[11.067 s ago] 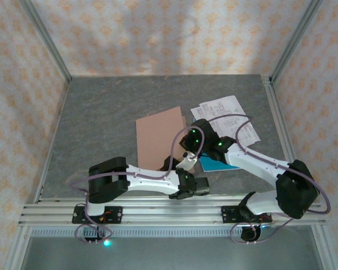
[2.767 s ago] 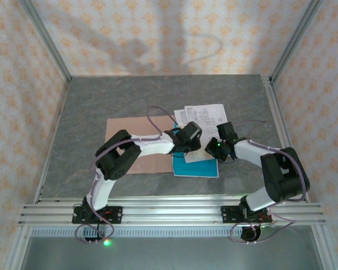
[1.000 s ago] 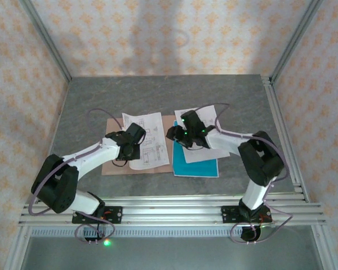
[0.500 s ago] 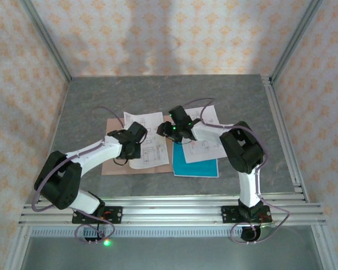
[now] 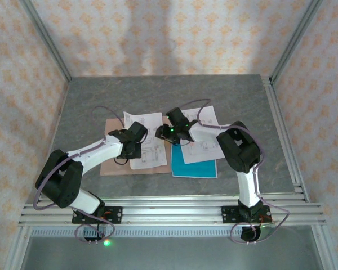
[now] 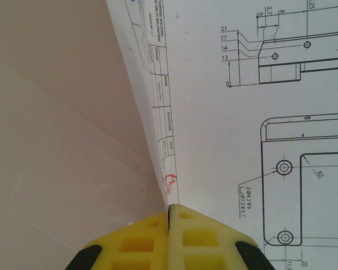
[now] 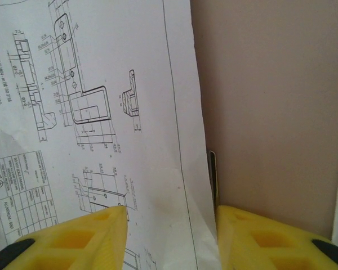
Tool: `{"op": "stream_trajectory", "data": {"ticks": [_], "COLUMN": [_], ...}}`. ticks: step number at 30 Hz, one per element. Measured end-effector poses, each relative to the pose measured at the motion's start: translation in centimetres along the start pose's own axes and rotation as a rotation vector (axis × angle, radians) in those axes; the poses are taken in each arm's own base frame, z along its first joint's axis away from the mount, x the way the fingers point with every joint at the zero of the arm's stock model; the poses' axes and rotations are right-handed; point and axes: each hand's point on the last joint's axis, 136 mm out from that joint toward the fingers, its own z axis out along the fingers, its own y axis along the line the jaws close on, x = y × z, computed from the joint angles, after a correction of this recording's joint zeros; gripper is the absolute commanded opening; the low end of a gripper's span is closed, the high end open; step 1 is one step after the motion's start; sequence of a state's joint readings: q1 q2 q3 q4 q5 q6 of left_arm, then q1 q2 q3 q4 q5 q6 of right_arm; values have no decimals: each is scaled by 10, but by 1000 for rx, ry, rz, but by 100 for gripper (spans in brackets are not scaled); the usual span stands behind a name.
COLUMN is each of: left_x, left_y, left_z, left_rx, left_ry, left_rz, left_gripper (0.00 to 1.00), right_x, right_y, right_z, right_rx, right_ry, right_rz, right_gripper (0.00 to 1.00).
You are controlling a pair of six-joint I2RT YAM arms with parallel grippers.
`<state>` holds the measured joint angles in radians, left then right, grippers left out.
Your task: Put the files into the folder
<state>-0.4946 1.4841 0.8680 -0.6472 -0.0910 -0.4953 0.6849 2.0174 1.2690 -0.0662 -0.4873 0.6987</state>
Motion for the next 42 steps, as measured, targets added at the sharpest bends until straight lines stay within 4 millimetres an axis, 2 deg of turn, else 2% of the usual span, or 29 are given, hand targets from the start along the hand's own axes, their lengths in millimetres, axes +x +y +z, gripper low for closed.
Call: {"op": "stream_trajectory", "data": {"ticks": [12, 23, 37, 42], "left_x": [0, 0, 1, 1], "left_y": [0, 0, 0, 0], "left_z": [0, 0, 2, 2], "left_rx": [0, 0, -4, -4], "left_ry": [0, 1, 7, 8], "left_rz": [0, 0, 2, 2], "left_gripper": [0, 0, 0, 0], "right_x": [7, 9, 5, 1], "right_y": [-6, -5, -24, -21], "right_z": [-4, -4, -17, -17], "right_rx": [21, 32, 174, 187], "right_ry": [-4, 5, -35, -33], "right_rz": [-11, -28, -65, -79], "right_gripper": [52, 51, 52, 51]}}
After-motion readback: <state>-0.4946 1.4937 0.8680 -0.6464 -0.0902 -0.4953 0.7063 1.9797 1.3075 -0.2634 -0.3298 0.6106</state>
